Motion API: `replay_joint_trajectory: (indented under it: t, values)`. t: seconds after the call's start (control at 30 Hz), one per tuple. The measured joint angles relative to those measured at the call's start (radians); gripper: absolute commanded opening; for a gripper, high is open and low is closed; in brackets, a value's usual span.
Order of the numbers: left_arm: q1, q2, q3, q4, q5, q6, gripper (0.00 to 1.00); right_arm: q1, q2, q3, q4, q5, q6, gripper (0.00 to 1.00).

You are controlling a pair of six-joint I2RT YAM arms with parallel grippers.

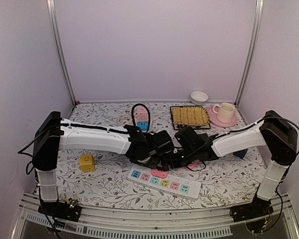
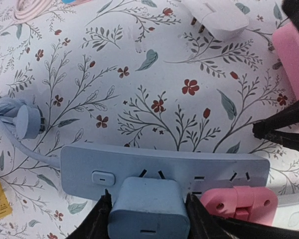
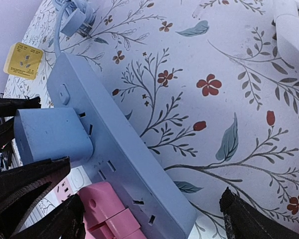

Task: Pull the plug off the socket

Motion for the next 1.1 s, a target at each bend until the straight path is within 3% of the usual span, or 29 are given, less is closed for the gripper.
replay_joint_trajectory:
  t: [0.37,0.73,0.93,1.1]
  values:
    - [-0.010,-0.014,-0.053,0.050,-0.018,-0.027,0.36,0.000,0.023,0.007,0.021,-0.018,0.003,0.96]
    - [0.101,-0.202,-0.285,0.219,0.156,-0.029,0.36,0.007,0.036,0.013,0.047,-0.031,0.003,0.96]
    - [0.110,-0.203,-0.284,0.213,0.172,-0.003,0.36,0.006,0.038,0.013,0.046,-0.029,0.002,0.96]
    - [0.070,-0.138,-0.182,0.120,0.087,0.020,0.36,0.004,0.038,0.013,0.048,-0.032,0.002,0.96]
